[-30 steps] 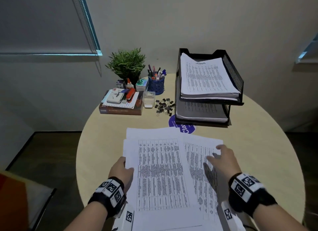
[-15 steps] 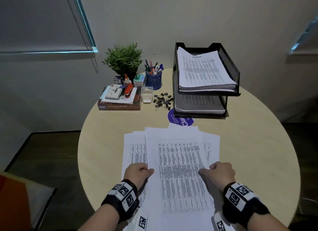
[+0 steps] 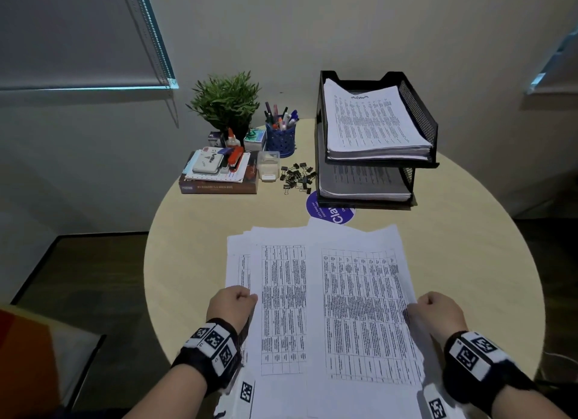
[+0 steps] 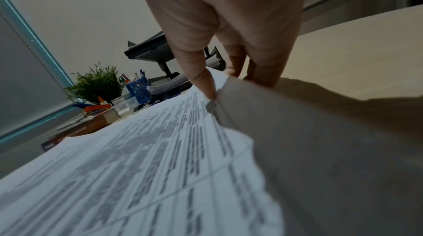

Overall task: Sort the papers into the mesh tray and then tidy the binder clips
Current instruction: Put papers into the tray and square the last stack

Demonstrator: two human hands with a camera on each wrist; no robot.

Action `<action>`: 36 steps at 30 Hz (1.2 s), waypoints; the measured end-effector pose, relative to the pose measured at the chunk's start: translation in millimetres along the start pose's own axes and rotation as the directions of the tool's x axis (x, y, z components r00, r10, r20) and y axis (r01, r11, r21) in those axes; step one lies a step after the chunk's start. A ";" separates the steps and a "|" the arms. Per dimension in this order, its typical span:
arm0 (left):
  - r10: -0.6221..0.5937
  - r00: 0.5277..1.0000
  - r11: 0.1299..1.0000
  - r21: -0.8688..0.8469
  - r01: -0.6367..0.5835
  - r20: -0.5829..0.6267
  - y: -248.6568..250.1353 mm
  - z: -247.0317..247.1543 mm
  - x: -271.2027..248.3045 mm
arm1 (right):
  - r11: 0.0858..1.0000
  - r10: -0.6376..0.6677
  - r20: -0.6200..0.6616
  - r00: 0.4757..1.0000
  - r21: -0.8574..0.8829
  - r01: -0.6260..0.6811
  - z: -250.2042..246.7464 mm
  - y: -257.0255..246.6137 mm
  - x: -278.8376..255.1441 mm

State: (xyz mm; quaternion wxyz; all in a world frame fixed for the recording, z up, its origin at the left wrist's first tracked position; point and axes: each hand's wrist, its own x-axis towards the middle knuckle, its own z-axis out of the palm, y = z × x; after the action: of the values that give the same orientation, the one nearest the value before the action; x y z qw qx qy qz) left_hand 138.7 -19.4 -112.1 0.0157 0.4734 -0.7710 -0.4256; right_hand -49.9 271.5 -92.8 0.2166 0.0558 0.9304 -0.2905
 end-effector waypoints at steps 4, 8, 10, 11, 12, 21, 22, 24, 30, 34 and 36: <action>0.108 0.993 0.990 0.086 -0.112 0.051 7.5 5.3 -8.9 | 0.997 -0.011 0.048 0.999 0.079 0.007 2.6 -0.3 -5.1; 0.306 0.915 0.916 0.179 -0.358 0.262 18.5 21.1 -16.2 | 0.994 -0.038 0.143 0.989 0.109 0.022 11.9 -5.1 -12.3; 0.309 0.922 0.908 0.218 -0.359 0.232 19.9 27.1 -15.2 | 0.995 -0.026 0.142 0.990 0.104 0.012 18.8 -3.7 -9.6; 0.294 0.939 0.907 0.260 -0.333 0.176 19.2 28.2 -13.9 | 0.995 -0.020 0.137 0.990 0.099 0.007 21.4 -3.1 -8.5; 0.260 0.959 0.904 0.322 -0.283 0.112 18.1 27.0 -13.3 | 0.995 -0.015 0.134 0.991 0.095 0.003 23.6 -2.8 -8.0; -0.146 0.989 0.975 0.169 0.145 -0.008 15.3 -2.5 -5.3 | 0.991 0.019 0.051 0.999 0.132 -0.025 17.2 10.2 0.7; -0.128 0.992 0.981 0.147 0.128 -0.009 14.0 -0.9 -3.8 | 0.992 0.005 0.052 0.999 0.123 -0.011 14.7 10.5 0.2; -0.043 0.999 0.986 0.162 0.047 -0.023 11.1 3.8 -4.3 | 0.992 -0.020 0.067 0.998 0.128 0.012 11.6 7.4 -3.7; 0.207 0.973 0.915 0.333 -0.228 0.097 19.1 24.2 -18.6 | 0.992 -0.037 0.098 0.995 0.123 0.025 18.0 2.7 3.2; 0.308 0.937 0.859 0.375 -0.349 0.166 19.8 31.6 -20.5 | 0.996 -0.027 0.124 0.992 0.093 0.015 20.5 3.5 9.9; 0.368 0.906 0.839 0.347 -0.420 0.207 21.5 33.1 -23.5 | 0.997 -0.031 0.110 0.993 0.071 0.023 21.2 3.9 10.7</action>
State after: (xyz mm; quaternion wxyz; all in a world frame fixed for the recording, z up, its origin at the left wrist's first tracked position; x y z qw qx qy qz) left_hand 122.1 23.4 -109.8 -0.0411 0.2690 -0.9193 -0.2843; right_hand -50.8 262.5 -115.1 0.2618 0.0344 0.9070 -0.3281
